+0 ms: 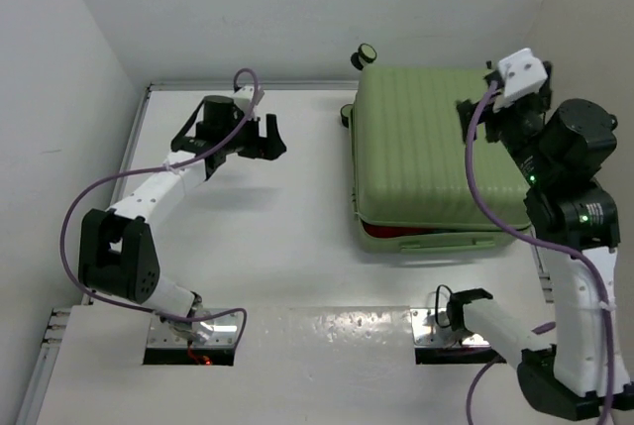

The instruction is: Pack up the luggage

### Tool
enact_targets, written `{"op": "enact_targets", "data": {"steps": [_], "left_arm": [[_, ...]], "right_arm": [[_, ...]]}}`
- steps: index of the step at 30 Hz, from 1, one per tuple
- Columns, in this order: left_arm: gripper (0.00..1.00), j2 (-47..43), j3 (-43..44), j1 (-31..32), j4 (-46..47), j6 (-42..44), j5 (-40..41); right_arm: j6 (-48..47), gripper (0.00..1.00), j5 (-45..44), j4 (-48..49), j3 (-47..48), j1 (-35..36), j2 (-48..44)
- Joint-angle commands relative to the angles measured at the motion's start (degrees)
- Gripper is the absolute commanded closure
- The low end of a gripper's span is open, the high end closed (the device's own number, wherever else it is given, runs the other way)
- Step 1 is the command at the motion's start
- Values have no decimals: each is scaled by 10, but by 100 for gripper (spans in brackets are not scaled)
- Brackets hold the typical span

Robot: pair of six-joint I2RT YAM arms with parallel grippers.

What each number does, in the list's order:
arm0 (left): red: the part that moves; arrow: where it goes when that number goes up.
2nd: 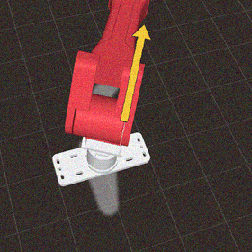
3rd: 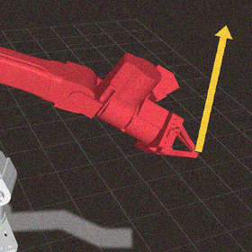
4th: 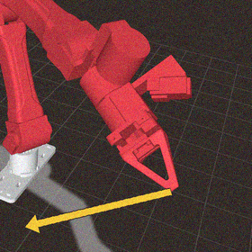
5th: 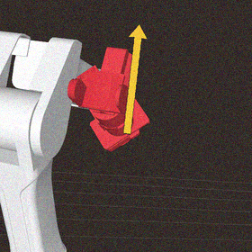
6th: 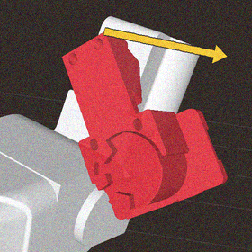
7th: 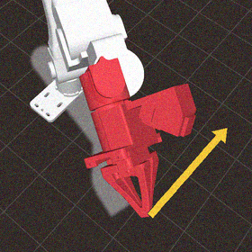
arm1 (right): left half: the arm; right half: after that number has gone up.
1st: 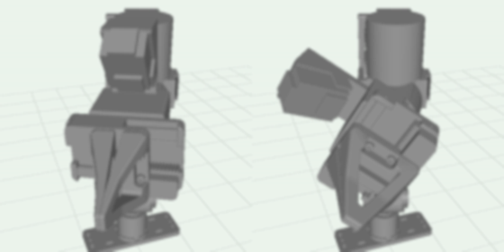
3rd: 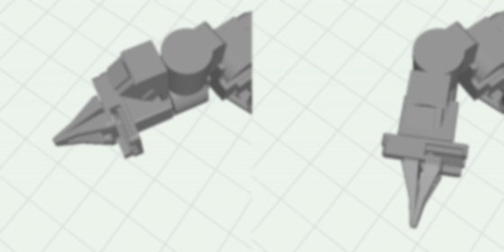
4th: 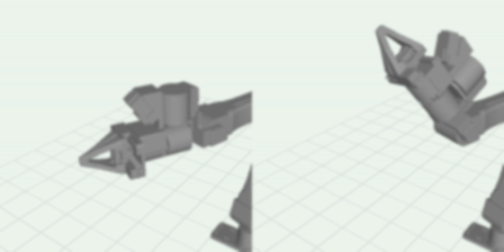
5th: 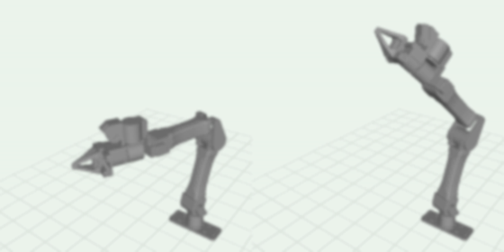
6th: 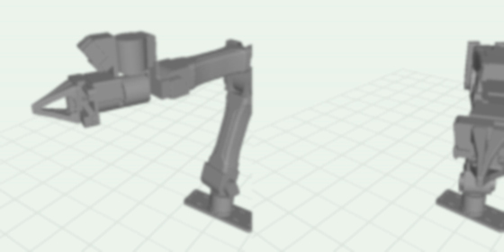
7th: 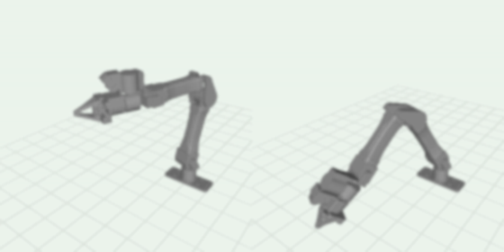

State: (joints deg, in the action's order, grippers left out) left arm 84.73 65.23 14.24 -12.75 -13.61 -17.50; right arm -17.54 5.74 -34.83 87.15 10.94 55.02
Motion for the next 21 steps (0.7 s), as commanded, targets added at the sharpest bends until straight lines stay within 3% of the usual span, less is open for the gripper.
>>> {"op": "enact_targets", "data": {"steps": [1, 2, 5, 10, 13, 21], "left_arm": [[11, 0, 0, 31, 61, -49, -56], [15, 9, 0, 37, 73, -65, -56], [25, 76, 30, 59, 109, -126, -56], [35, 190, 102, 85, 143, -192, -83], [37, 203, 77, 105, 219, -235, -129], [37, 257, 153, 121, 230, -252, -100]], "right_arm": [[14, 18, -170, 118, -99, -82, 10], [18, 19, -162, 143, -116, -150, 4], [49, 21, -127, 143, -171, -232, -4], [87, 23, -120, 95, -160, -311, 22], [84, 24, -85, 86, -176, -342, 14], [96, 24, -59, 56, -183, -355, 13]]}}
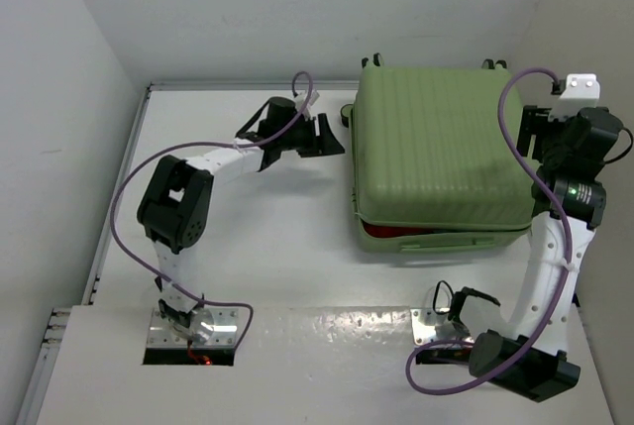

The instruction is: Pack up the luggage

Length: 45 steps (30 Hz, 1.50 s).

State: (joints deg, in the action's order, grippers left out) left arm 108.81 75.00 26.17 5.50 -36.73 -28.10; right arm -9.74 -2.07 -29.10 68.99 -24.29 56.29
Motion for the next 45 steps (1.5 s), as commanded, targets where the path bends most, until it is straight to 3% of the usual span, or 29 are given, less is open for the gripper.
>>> {"op": "enact_targets", "data": {"steps": [1, 8, 19, 21, 25, 27, 30, 31, 37, 44, 45], "left_arm": [[37, 33, 70, 2, 38, -21, 13], [39, 125, 201, -9, 8, -21, 51], [44, 217, 256, 8, -4, -35, 107], [49, 222, 262, 13, -24, -30, 124], [76, 234, 298, 25, -112, 18, 247], [80, 234, 304, 42, -156, 45, 291], [74, 234, 299, 58, -188, 54, 321], [66, 234, 299, 63, -196, 54, 335], [58, 265, 300, 92, -239, 12, 367], [100, 286, 321, 42, -244, -10, 365], [100, 280, 321, 30, -239, -10, 371]], "right_arm": [[18, 24, 18, -2, -3, -5, -1], [14, 23, 18, -10, -1, -5, -1], [3, 21, 35, -25, 11, -8, -1], [2, 21, 36, -27, 12, -8, 0], [-4, 21, 37, -27, 13, -9, -2], [-5, 21, 37, -27, 14, -10, 0], [-5, 21, 37, -30, 15, -9, 2], [-6, 21, 39, -30, 16, -9, 1], [-5, 21, 41, -36, 27, -8, 11], [-9, 20, 86, -53, 17, -9, 6], [-5, 20, 92, -54, 13, -9, 1]]}}
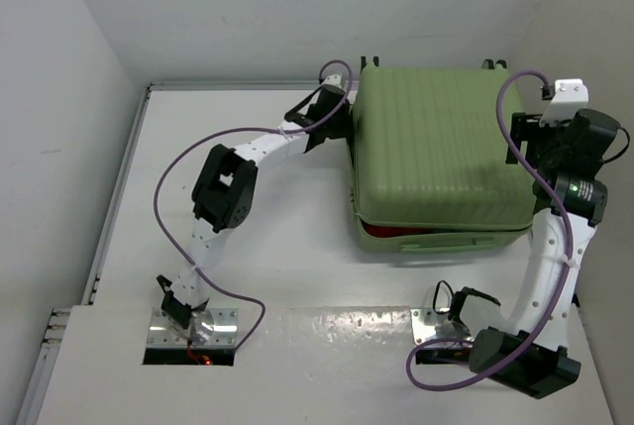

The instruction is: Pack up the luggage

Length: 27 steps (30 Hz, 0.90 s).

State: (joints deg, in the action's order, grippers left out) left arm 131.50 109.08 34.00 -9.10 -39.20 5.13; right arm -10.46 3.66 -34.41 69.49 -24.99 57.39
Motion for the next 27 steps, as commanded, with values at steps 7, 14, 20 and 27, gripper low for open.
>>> {"op": "enact_targets", "data": {"steps": [7, 14, 20, 27], "left_arm": [[100, -22, -33, -189, -93, 38, 61], [100, -63, -61, -307, -93, 112, 21], [100, -83, -86, -377, -99, 147, 1], [100, 11, 47, -424, -184, 312, -170]], "right_arm": [[15, 19, 102, -13, -21, -2, -21], [20, 18, 195, -12, -50, -11, -15], [-19, 24, 250, 7, -78, -37, 3], [-197, 54, 479, 5, -166, -78, 56]]}}
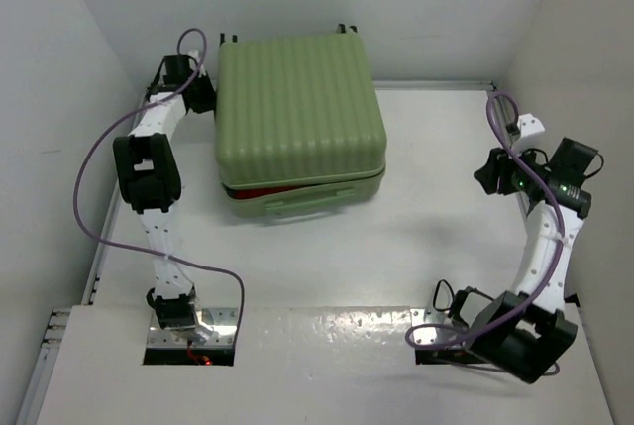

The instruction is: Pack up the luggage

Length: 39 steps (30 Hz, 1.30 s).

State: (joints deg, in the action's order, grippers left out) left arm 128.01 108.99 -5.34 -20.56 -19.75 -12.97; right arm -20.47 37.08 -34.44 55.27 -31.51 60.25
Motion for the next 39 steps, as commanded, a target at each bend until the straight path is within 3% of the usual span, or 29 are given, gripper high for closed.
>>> {"op": "enact_targets", "data": {"steps": [1, 5, 8, 11, 16, 21, 25, 26, 27, 28, 30, 31, 32, 36, 39], "left_arm": [[99, 56, 58, -31, -77, 129, -19], [99, 110, 104, -32, -112, 196, -64], [99, 158, 171, -26, -185, 255, -135], [98, 172, 158, -26, -200, 282, -246], [97, 177, 136, 35, -200, 334, -280], [98, 211, 197, 56, -251, 372, -357], [98, 225, 219, 61, -258, 379, -408], [98, 225, 210, 61, -258, 385, -413], [98, 225, 210, 67, -258, 385, -413], [98, 225, 196, 73, -258, 398, -407], [98, 218, 184, 80, -258, 403, -399], [98, 213, 178, 85, -258, 410, -391], [98, 213, 178, 85, -258, 410, -385], [98, 213, 173, 96, -258, 404, -379], [98, 218, 186, 96, -258, 392, -374]], "right_arm": [[-103, 55, 183, 24, -41, -13, 45], [-152, 54, 293, 66, -46, 6, 127], [-170, 51, 289, 132, -43, 70, 174], [-147, 48, 290, 208, -46, 121, 209], [-175, 43, 307, 257, -27, 180, 274], [-310, 43, 331, 171, 42, 196, 356], [-493, 45, 402, 49, 119, 187, 450], [-583, 45, 406, -55, 165, 187, 468], [-615, 45, 411, -100, 222, 188, 485], [-736, 45, 421, -147, 283, 189, 546], [-838, 45, 438, -366, 386, 191, 614], [-1013, 45, 443, -427, 423, 191, 665], [-996, 47, 457, -553, 508, 195, 688], [-1028, 49, 455, -551, 496, 219, 701], [-988, 49, 454, -552, 504, 236, 706]]}}
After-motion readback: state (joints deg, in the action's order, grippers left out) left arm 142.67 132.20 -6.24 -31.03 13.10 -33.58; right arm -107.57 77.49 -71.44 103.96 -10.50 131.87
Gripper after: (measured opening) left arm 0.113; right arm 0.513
